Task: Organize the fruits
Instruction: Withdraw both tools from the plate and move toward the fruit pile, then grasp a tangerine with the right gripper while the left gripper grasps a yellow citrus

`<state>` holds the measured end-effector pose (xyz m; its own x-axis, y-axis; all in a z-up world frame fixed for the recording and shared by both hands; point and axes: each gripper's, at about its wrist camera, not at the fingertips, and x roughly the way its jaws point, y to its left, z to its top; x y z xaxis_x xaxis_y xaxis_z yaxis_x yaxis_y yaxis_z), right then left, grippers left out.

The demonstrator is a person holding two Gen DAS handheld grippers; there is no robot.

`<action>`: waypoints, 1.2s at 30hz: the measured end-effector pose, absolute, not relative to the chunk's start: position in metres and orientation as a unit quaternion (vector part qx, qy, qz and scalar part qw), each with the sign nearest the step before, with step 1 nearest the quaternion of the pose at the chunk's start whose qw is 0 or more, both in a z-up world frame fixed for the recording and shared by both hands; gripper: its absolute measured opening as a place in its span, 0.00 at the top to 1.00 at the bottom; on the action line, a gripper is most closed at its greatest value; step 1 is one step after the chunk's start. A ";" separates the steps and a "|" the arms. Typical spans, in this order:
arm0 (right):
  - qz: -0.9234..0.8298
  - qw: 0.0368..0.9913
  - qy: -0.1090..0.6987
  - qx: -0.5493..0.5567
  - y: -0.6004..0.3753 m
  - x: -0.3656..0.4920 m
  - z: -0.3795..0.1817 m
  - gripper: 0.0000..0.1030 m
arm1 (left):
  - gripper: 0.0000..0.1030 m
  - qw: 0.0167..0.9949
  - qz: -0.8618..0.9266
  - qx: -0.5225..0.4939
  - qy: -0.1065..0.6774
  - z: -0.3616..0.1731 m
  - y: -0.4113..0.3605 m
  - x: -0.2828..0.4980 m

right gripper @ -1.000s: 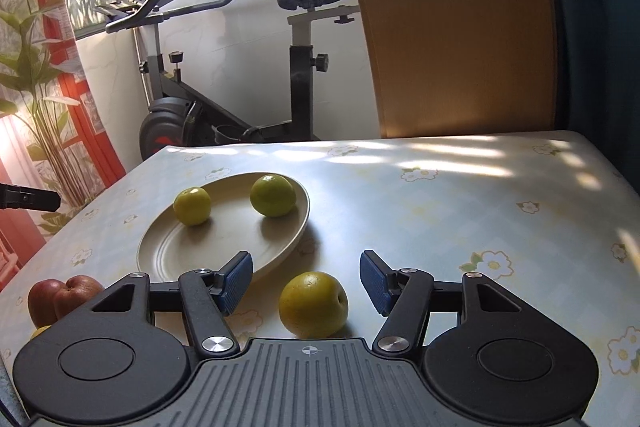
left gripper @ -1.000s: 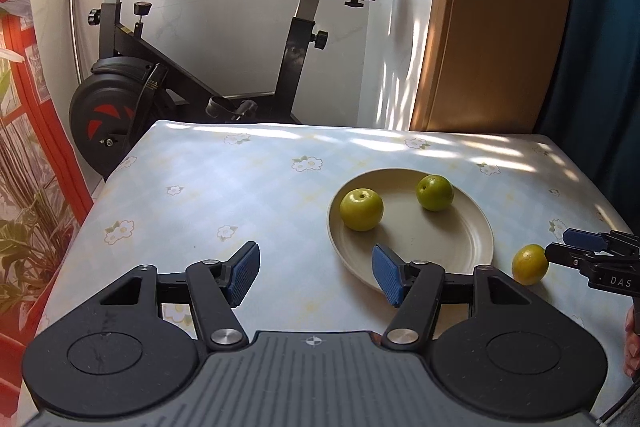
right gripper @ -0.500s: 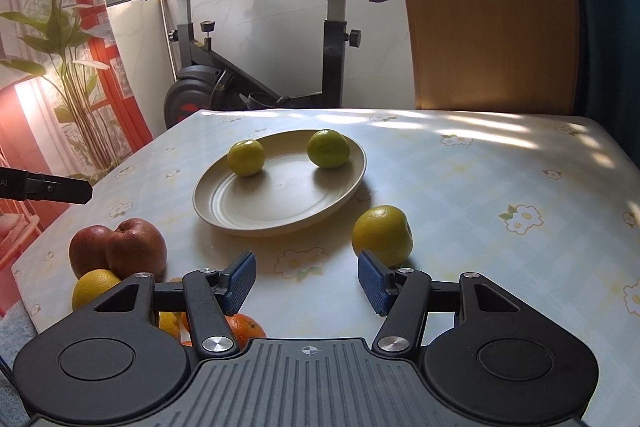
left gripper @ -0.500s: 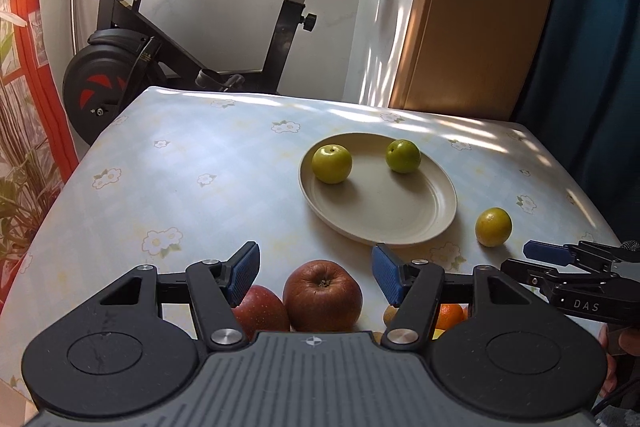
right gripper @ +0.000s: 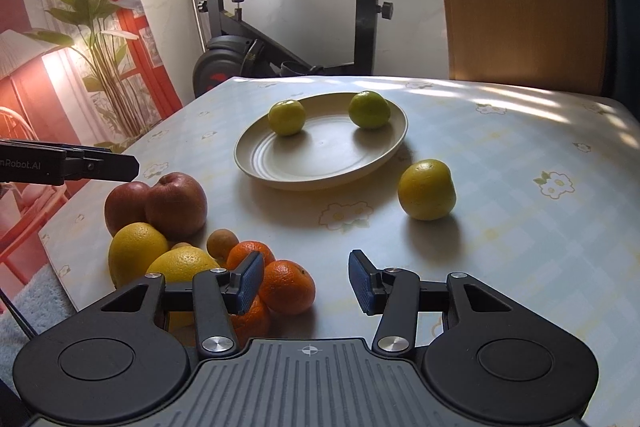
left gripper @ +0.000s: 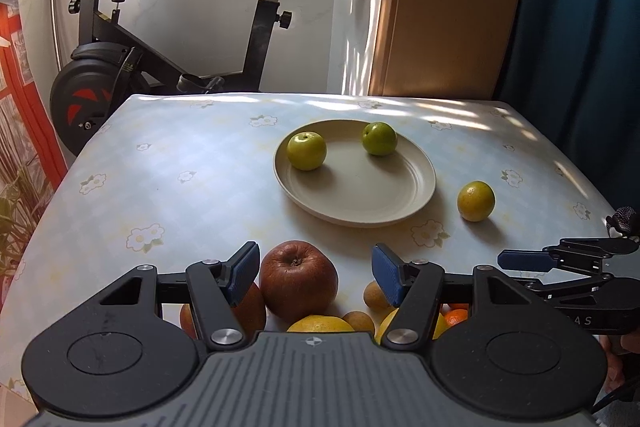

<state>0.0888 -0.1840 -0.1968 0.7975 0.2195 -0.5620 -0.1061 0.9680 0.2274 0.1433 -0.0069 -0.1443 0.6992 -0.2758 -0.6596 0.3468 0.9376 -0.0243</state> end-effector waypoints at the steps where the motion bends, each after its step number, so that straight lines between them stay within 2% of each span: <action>1: 0.090 0.942 0.308 0.095 -0.184 0.090 -0.198 0.57 | 0.37 0.920 -0.169 0.051 0.349 -0.145 -0.006 0.142; 4: 0.100 0.939 0.316 0.096 -0.181 0.093 -0.201 0.62 | 0.37 0.920 -0.168 0.046 0.352 -0.145 -0.004 0.143; 9: 0.105 0.935 0.325 0.094 -0.176 0.095 -0.205 0.63 | 0.37 0.918 -0.169 0.041 0.356 -0.147 -0.001 0.145; 25: 0.106 0.914 0.341 0.193 -0.196 0.107 -0.222 0.63 | 0.37 0.917 -0.168 0.040 0.360 -0.150 -0.001 0.147; 28: 0.109 0.913 0.341 0.194 -0.195 0.106 -0.222 0.67 | 0.37 0.917 -0.168 0.039 0.360 -0.150 -0.001 0.147; 36: 0.090 0.929 0.332 0.140 -0.189 0.104 -0.211 0.68 | 0.38 0.916 -0.167 0.040 0.363 -0.151 -0.002 0.149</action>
